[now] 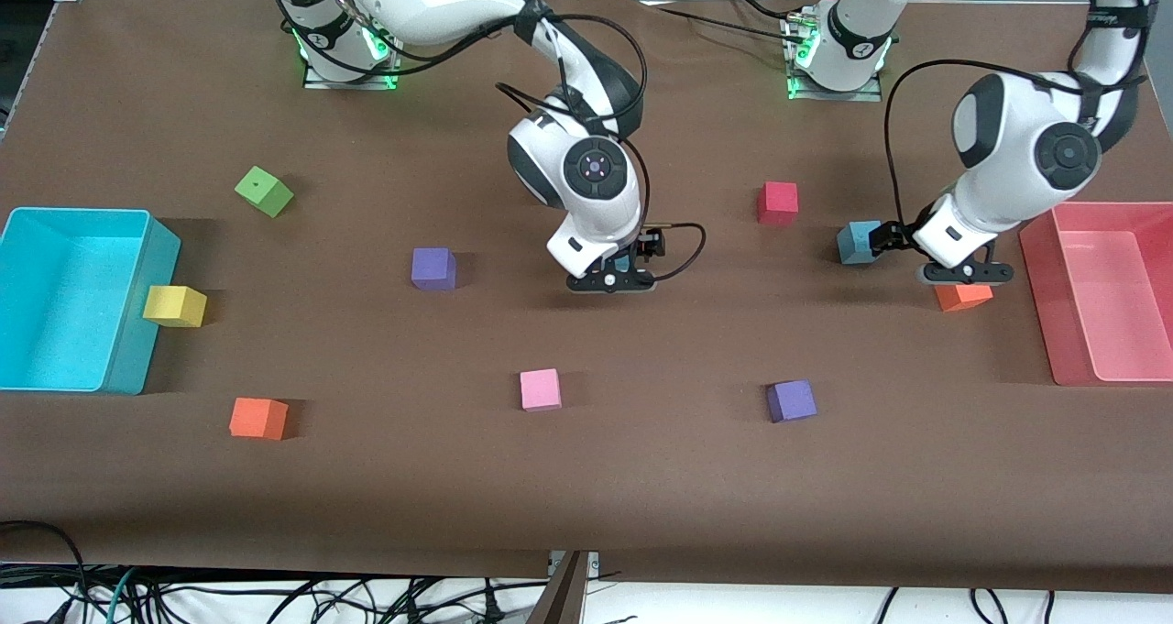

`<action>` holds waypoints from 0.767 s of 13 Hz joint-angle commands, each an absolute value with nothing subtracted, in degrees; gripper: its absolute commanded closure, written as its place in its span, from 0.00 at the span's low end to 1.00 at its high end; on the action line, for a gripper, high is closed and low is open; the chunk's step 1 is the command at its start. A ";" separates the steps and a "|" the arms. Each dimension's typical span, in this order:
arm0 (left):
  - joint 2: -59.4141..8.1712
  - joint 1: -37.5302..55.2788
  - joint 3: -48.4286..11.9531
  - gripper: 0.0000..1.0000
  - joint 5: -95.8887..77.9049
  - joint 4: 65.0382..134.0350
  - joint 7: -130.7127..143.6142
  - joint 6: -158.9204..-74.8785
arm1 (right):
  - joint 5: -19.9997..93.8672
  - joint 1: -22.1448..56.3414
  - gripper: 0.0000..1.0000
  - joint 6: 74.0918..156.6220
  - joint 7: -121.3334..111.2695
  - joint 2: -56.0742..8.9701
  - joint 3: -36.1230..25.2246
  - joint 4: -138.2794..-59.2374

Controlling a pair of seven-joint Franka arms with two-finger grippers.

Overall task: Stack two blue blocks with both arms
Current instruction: 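Lower the cyan cube with the right gripper while the left gripper grasps another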

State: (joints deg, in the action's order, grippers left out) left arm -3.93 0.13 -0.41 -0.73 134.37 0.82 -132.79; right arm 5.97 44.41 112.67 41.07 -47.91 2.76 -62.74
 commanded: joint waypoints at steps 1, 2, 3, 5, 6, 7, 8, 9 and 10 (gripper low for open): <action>-1.58 0.18 -0.35 0.01 -0.35 140.09 1.32 -137.10 | 6.94 44.29 0.00 111.79 33.60 -45.09 3.34 -63.46; -1.76 0.18 -0.35 0.01 -0.44 141.58 1.32 -138.59 | 7.03 44.21 0.00 112.41 31.57 -45.09 3.34 -63.37; -2.28 0.18 -0.35 0.01 -0.44 143.16 1.32 -141.30 | 7.12 44.30 0.00 115.11 29.64 -45.09 3.34 -63.37; -4.12 0.18 -0.35 0.01 -1.48 145.19 2.71 -146.32 | 8.35 44.38 0.00 120.92 28.05 -45.26 3.34 -63.63; -5.00 0.18 -0.35 0.01 -2.80 145.37 3.25 -146.69 | 8.52 44.38 0.00 121.20 26.38 -45.18 3.43 -64.24; -5.36 0.18 -0.35 0.01 -3.25 145.55 3.25 -146.69 | 9.13 44.56 0.00 121.29 25.41 -44.48 3.43 -65.47; -5.62 0.18 -0.35 0.01 -3.25 145.63 3.25 -146.78 | 9.49 44.47 0.00 121.81 24.62 -42.73 3.51 -68.96; -5.97 0.18 -0.35 0.01 -3.25 145.63 3.25 -146.86 | 9.75 43.78 0.00 124.25 20.69 -40.02 4.21 -74.21; -6.76 0.18 -0.35 0.01 -3.34 145.81 3.25 -148.08 | 11.06 41.25 0.00 128.54 14.74 -36.51 6.66 -80.88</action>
